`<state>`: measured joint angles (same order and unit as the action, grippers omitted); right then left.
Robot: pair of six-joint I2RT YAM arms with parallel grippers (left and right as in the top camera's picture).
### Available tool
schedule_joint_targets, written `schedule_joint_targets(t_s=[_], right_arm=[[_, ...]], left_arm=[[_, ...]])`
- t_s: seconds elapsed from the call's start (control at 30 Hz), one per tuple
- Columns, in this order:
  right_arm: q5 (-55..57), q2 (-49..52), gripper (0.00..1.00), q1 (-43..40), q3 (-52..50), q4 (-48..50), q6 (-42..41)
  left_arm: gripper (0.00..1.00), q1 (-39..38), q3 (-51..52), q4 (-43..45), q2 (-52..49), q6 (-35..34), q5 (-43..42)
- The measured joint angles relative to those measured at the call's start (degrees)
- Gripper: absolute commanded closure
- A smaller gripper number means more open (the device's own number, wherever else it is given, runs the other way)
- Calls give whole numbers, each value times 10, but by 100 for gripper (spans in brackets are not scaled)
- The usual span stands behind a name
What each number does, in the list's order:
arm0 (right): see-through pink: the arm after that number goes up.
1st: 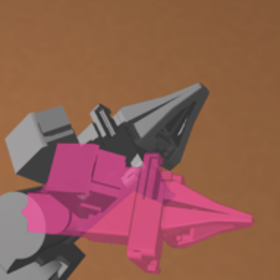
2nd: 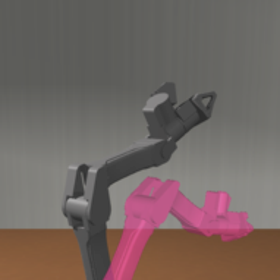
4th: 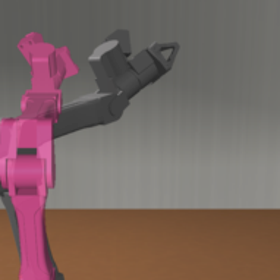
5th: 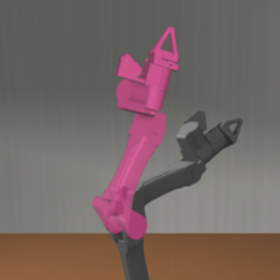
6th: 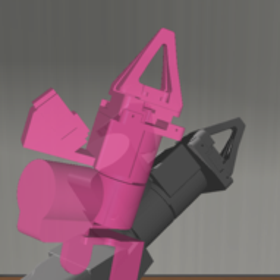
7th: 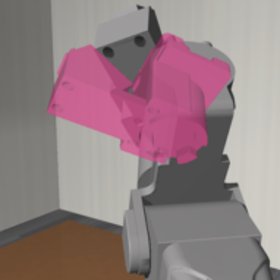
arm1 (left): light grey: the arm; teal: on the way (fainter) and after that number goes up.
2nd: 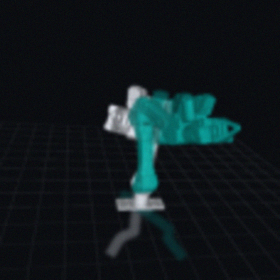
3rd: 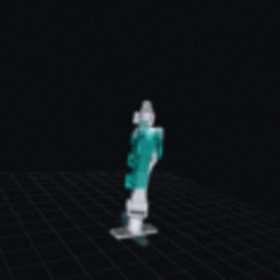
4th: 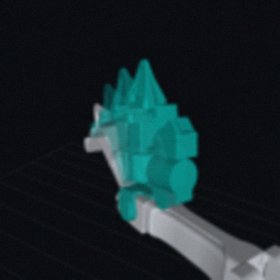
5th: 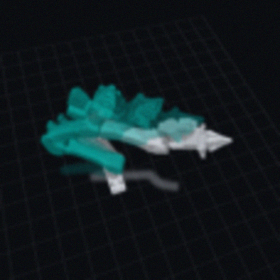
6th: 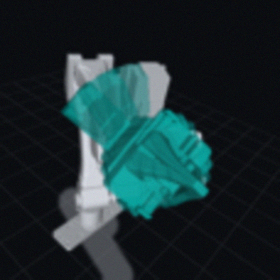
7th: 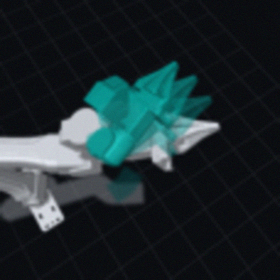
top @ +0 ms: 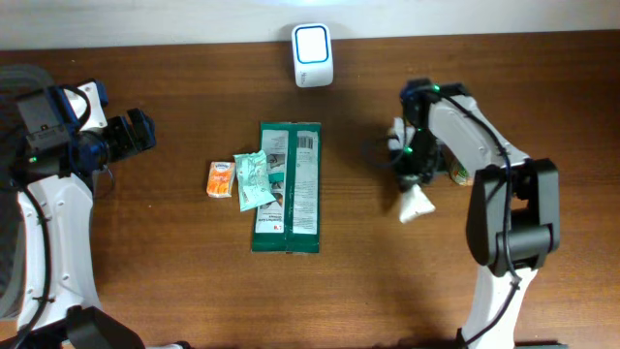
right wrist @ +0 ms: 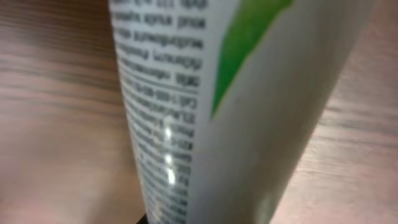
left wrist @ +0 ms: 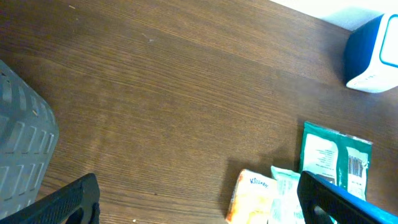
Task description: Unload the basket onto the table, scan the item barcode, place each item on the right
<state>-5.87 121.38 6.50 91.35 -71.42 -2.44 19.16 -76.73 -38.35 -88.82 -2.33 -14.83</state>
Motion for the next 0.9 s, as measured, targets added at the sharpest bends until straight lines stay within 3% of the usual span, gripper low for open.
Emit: schedule_joint_targets(t_s=[0.03, 0.07, 0.13, 0.2, 0.33, 0.4, 0.47, 0.63, 0.7, 0.73, 0.77, 0.83, 0.9], right_arm=[[4, 0, 94, -14, -9, 3, -1], [4, 0, 83, -31, -13, 11, -2], [10, 0, 40, -67, -16, 12, -4], [11, 0, 19, -94, -23, 3, -4], [-5, 0, 12, -108, 7, -42, 14], [-36, -9, 1, -99, 78, -60, 16], [-98, -39, 2, -75, 125, -46, 18], [-246, -54, 1, 18, 130, 56, -5], [-265, -46, 21, 60, 118, 86, -14], [-267, -40, 40, 80, 110, 104, -28], [-270, -30, 53, 102, 100, 130, -50], [-273, -12, 64, 139, 81, 184, -102], [-272, -2, 67, 168, 66, 221, -148]], left_arm=[[1, 0, 0, 0, 0, 0, 0], [1, 0, 0, 0, 0, 0, 0], [1, 0, 0, 0, 0, 0, 0], [1, 0, 0, 0, 0, 0, 0], [1, 0, 0, 0, 0, 0, 0], [1, 0, 0, 0, 0, 0, 0], [1, 0, 0, 0, 0, 0, 0], [1, 0, 0, 0, 0, 0, 0], [1, 0, 0, 0, 0, 0, 0], [1, 0, 0, 0, 0, 0, 0], [1, 0, 0, 1, 0, 0, 0], [1, 0, 0, 1, 0, 0, 0], [1, 0, 0, 0, 0, 0, 0]])
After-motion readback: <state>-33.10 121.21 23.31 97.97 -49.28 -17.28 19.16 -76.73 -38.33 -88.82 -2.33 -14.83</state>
